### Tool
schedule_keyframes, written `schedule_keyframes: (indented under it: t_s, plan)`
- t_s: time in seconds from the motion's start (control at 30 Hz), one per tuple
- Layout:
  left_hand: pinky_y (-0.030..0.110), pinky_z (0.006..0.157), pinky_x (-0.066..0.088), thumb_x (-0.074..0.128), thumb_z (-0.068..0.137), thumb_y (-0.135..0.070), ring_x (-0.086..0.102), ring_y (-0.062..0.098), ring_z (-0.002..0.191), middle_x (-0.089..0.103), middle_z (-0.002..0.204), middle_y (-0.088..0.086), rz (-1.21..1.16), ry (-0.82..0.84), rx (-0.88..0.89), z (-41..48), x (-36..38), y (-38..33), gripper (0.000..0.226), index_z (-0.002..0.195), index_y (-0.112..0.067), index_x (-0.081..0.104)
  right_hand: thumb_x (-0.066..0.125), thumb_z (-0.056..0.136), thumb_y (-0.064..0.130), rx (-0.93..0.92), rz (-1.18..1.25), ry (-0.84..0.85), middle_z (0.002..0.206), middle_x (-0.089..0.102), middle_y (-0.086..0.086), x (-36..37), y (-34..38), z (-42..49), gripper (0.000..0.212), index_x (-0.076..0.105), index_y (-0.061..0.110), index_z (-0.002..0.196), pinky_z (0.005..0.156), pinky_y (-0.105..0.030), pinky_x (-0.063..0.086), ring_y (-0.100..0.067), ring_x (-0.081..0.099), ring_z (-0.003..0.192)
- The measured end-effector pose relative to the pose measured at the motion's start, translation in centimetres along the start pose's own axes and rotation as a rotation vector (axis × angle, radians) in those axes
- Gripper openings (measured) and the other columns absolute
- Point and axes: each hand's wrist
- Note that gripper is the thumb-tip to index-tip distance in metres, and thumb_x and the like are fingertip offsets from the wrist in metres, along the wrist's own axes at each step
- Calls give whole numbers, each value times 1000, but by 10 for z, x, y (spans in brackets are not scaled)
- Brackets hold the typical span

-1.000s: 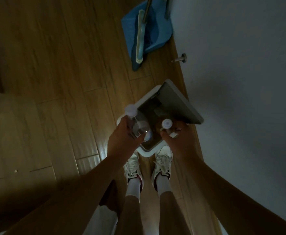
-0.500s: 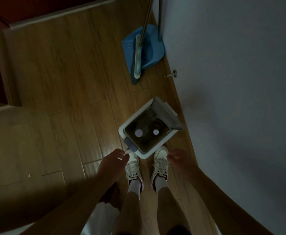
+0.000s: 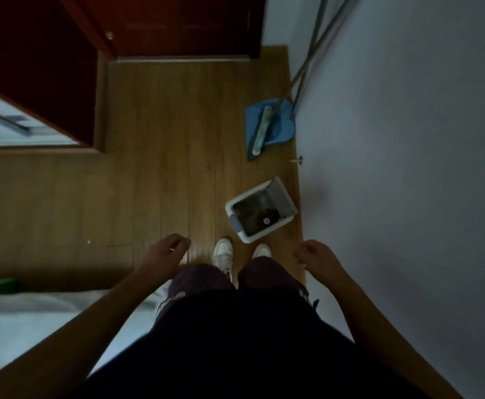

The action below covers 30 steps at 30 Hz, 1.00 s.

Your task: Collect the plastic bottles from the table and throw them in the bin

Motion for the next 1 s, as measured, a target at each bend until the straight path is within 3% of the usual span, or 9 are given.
schedule_keyframes:
  t_s: [0.13,0.23,0.47,0.63,0.77,0.87,1.0]
  plan:
    - [45,87,54,42,72,-66,71,25,89,74,89,3,-122,-171,-48,-59,-7,25,56,90,-20,70,60,94,25,-118,-100,70,103,73,-12,-7,31,-17,9,68,21,93,94,-51,54,-30,68,97]
    - [44,91,54,42,74,-67,69,25,92,74,92,3,-269,-310,-165,-100,10,53,59,95,-20,72,61,95,27,-209,-212,157,98,73,-13,-6,61,-15,12,66,27,84,92,-52,55,-30,69,94]
    - [48,92,53,40,74,-66,69,26,91,74,93,2,-598,-613,-437,-212,94,120,56,90,-20,68,57,96,35,-335,-529,442,104,70,0,40,133,-27,11,65,28,97,94,-43,54,-19,66,99]
    - [48,90,54,43,78,-62,70,24,89,74,92,1,-825,-806,-585,-289,171,158,49,88,-22,67,59,97,31,-476,-745,617,108,68,0,111,148,-77,19,66,19,109,84,-33,52,-17,64,99]
    - [49,88,55,49,92,-51,71,23,85,74,87,2,-1038,-962,-735,-341,241,190,34,88,-23,68,60,95,36,-587,-962,751,105,70,1,172,136,-125,17,67,23,104,91,-37,54,-16,67,99]
    - [44,78,54,51,103,-31,72,24,84,74,88,5,-1151,-1054,-818,-375,291,208,25,89,-18,67,59,95,34,-711,-1095,815,98,72,3,214,115,-160,16,68,23,102,81,-32,54,-14,69,93]
    - [34,67,50,48,104,-30,71,19,83,73,94,2,-1305,-1145,-890,-425,352,231,25,94,-19,68,57,97,28,-770,-1238,847,95,74,-1,264,71,-200,13,68,20,96,70,-29,51,-19,70,87]
Point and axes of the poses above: each hand's wrist, its own z-axis towards the middle knuckle, its own x-axis out of the palm, y = z × x
